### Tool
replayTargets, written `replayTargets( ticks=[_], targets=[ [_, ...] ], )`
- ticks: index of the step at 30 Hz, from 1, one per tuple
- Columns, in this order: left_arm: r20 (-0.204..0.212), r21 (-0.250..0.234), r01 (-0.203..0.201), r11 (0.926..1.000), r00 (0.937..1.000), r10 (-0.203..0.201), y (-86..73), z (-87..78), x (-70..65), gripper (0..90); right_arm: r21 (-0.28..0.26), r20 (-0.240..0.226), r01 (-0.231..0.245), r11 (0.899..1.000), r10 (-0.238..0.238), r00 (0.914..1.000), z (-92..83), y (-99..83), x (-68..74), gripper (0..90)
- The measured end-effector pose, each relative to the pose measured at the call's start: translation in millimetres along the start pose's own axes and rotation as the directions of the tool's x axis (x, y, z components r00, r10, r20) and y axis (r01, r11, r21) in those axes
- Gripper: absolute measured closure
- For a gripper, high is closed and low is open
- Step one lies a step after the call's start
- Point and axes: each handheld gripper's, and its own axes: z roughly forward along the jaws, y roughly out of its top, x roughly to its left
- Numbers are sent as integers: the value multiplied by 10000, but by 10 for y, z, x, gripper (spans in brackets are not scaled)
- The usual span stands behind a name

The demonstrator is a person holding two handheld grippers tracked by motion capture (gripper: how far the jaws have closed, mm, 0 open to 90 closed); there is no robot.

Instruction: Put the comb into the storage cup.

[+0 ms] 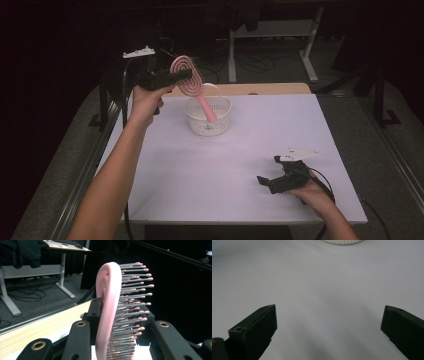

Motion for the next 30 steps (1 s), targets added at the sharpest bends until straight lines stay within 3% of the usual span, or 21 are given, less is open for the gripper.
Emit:
replayTargets(
  ticks=[12,30],
  targets=[
    [-403,-143,169,9998,9990,-174,-9,129,125,647,-7,-27,51,10000,-51,10000,0,3,4,0],
    [-935,339,486,9982,9946,-452,-325,431,230,646,109,-60,160,9998,-159,9999,15,-2,20,0]
  ],
)
